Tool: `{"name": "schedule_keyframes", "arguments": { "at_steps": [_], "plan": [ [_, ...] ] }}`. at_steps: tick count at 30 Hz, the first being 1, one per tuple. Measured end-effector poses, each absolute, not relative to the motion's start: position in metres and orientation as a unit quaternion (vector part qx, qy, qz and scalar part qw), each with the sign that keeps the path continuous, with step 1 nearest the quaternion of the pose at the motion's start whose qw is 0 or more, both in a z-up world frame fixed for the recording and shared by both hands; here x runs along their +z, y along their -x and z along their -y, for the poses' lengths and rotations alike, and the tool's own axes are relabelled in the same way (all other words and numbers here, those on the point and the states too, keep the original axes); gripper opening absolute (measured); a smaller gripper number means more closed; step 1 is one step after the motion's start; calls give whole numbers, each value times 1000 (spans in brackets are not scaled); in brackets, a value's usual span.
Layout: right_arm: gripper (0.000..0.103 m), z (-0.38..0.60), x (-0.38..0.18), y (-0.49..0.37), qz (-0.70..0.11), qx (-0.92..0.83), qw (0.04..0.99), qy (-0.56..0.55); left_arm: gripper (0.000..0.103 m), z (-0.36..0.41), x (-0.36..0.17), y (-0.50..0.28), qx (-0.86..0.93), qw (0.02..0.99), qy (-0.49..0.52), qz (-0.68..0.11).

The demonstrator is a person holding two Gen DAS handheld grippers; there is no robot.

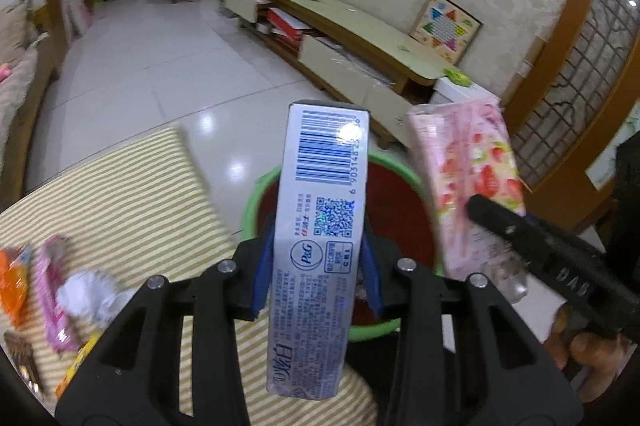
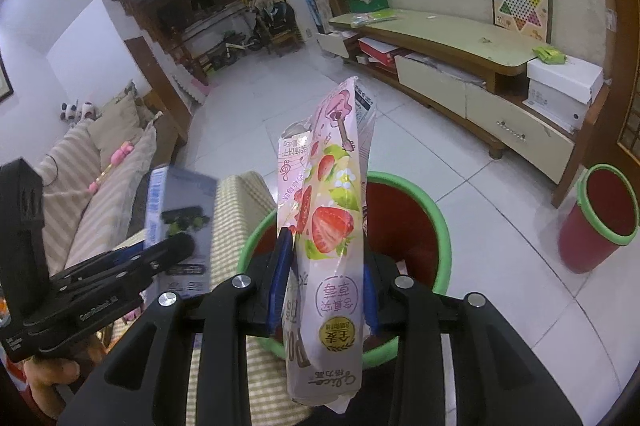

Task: Collect trash
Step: 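Open both grippers over the red bin to drop box and snack bag, then move both grippers back over the trash on the table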

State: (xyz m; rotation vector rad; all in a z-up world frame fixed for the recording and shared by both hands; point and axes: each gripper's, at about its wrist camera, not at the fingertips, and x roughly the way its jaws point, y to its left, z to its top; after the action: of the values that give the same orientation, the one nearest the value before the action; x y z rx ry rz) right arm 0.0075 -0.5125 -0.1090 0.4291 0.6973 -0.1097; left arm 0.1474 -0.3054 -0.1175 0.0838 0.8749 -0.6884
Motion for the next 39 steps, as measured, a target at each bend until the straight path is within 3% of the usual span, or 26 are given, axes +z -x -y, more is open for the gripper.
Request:
{"name": "schedule_keyframes", "arguments": {
  "at_steps": [1, 2, 3, 17, 39],
  "plan": [
    [47, 516, -111, -10, -341, -59, 915, -209, 45, 312, -119, -150, -328, 845, -48, -418],
    [65, 519, -111, -10, -336, -72, 916, -208, 56, 317, -120, -152, -325, 846, -56, -419],
    [65, 521, -111, -10, -336, -74, 916, -206, 71, 319, -118, -152, -319, 853, -57, -410],
    [65, 491, -116, 27, -365, -74, 900, -228, 73, 254, -107, -118, -281, 871, -19, -402],
    [69, 309, -115, 22, -436, 33, 889, -139, 77, 13, -121, -60, -92, 905, 48, -413]
  ]
}}
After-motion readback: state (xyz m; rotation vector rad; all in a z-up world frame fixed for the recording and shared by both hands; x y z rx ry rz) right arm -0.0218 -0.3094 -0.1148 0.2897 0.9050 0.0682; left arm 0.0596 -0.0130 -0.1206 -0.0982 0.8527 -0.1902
